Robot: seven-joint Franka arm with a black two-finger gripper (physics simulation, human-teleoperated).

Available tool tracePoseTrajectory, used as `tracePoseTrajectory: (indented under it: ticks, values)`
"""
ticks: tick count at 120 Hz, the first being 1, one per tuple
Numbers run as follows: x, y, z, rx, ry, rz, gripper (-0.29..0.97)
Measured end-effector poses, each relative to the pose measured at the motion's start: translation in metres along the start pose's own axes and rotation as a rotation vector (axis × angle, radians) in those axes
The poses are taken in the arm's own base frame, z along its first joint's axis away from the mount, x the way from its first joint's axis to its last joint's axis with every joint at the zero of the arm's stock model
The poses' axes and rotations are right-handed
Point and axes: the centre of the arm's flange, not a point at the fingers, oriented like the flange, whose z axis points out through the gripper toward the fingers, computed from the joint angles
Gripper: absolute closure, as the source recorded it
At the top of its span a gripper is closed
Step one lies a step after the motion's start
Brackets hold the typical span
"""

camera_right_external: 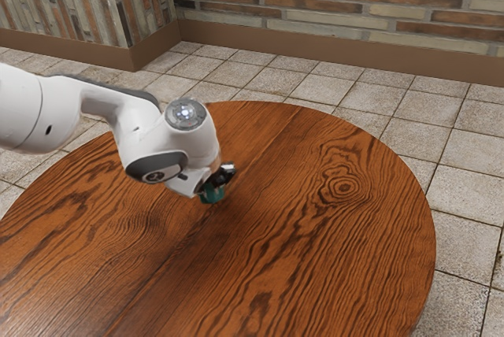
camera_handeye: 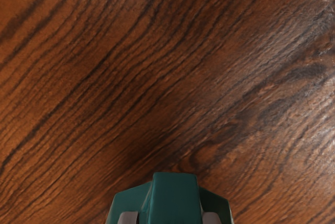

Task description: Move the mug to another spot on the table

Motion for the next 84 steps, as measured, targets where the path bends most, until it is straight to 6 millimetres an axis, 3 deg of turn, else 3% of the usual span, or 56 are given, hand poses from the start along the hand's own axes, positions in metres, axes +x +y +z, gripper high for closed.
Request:
tracePoseTrajectory:
  ticks: [36,59,84]
  values:
    - [0.004,0.004,0.011,-0.002,0.023,0.059,0.64]
    - [0.009,0.026,0.016,-0.030,0.051,0.056,0.63]
    - [0.020,0.029,0.014,-0.034,0.064,0.081,0.60]
